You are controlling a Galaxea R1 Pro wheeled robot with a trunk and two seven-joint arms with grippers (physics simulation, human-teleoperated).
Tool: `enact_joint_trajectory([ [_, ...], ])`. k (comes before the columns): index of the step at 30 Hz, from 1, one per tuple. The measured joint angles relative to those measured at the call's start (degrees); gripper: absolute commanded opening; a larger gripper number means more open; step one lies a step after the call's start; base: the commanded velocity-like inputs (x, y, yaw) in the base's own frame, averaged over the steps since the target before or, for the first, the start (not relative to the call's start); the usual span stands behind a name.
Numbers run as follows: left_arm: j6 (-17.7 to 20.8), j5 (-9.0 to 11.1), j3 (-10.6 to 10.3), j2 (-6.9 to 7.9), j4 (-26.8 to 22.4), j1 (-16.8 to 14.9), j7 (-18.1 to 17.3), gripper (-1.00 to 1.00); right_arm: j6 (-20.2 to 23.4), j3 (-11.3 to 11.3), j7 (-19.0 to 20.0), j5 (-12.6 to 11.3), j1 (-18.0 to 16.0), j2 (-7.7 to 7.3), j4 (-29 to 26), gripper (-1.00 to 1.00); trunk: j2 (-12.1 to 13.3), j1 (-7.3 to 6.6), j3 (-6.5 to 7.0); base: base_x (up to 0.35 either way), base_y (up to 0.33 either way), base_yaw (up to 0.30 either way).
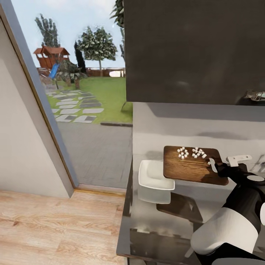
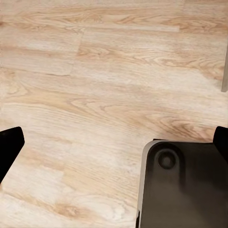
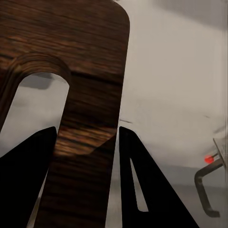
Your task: In the kitchen, take the Vidalia onion out of the sink, dice it on the chopping board with the paring knife, put the diced onion into the bowl on the countertop, then place both the paring knife and the chopping board into the sink.
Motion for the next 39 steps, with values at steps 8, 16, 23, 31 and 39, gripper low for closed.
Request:
enact_joint_trajectory([
  [8,0.2,0.0,0.0,-0.02,0.0,-0.1,0.0,1.00,-0.5,0.0,0.0,0.0,0.0,-0.01,0.0,-1.00,0.0,-0.03,-0.01,0.214,0.090,0.000],
  [16,0.0,0.0,0.0,-0.03,0.0,-0.1,0.0,1.00,-0.5,0.0,0.0,0.0,0.0,0.00,0.0,-1.00,0.0,0.00,0.00,0.076,0.034,0.000],
  [23,0.0,0.0,0.0,-0.08,0.4,-0.1,0.0,1.00,-0.5,0.0,0.0,1.6,0.0,0.00,0.0,-1.00,0.0,0.00,-0.01,0.002,0.001,0.000],
  [31,0.0,0.0,0.0,-0.77,0.8,-0.1,-0.1,1.00,-0.5,0.0,0.0,3.3,0.0,0.00,0.0,-1.00,0.0,0.01,0.00,-0.085,0.000,0.000],
  [39,0.0,0.0,0.0,-0.79,0.8,-0.1,-0.1,1.00,-0.5,0.0,0.0,3.3,0.0,0.00,0.0,-1.00,0.0,0.00,0.00,-0.015,0.000,0.000],
])
